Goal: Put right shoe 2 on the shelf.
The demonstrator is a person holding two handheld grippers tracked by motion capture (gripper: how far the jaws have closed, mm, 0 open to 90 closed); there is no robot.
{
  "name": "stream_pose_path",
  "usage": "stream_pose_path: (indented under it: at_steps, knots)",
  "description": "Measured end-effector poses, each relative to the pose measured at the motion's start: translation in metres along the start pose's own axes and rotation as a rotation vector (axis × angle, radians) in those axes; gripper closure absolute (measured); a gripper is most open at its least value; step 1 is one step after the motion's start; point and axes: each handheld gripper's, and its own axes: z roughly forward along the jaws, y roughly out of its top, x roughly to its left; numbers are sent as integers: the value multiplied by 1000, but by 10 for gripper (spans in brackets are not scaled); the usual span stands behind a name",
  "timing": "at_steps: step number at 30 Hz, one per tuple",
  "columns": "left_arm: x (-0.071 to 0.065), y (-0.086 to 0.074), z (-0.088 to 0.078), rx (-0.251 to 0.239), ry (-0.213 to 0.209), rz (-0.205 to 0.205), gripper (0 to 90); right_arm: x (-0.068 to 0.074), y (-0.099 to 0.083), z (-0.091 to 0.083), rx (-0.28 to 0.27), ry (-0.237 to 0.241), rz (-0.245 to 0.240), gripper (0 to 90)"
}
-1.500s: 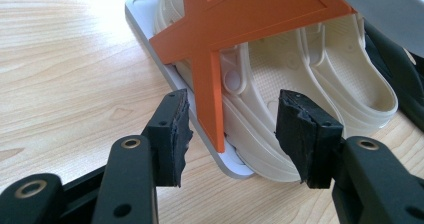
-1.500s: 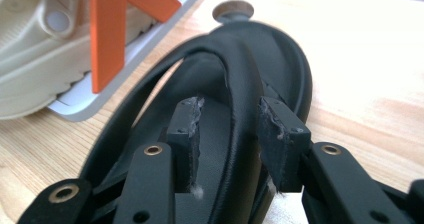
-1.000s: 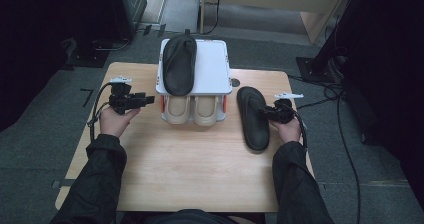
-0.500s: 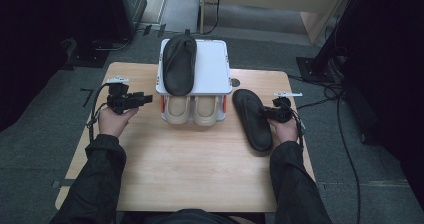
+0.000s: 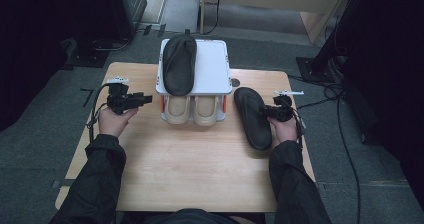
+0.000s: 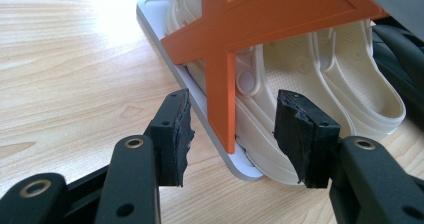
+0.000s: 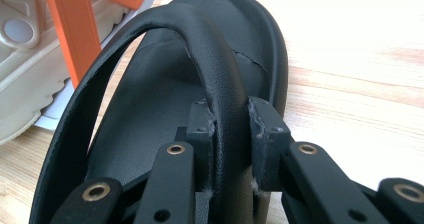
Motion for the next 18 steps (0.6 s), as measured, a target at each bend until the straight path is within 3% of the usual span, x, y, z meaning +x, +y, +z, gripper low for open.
stream_pose_path:
  at_steps: [9, 18]
  knots:
    - [0, -1, 2, 9, -1, 6, 485, 1, 17, -14, -13, -9, 15, 738]
    - [-1, 0, 1, -1, -6, 17, 482, 7, 45, -30, -14, -29, 30, 737]
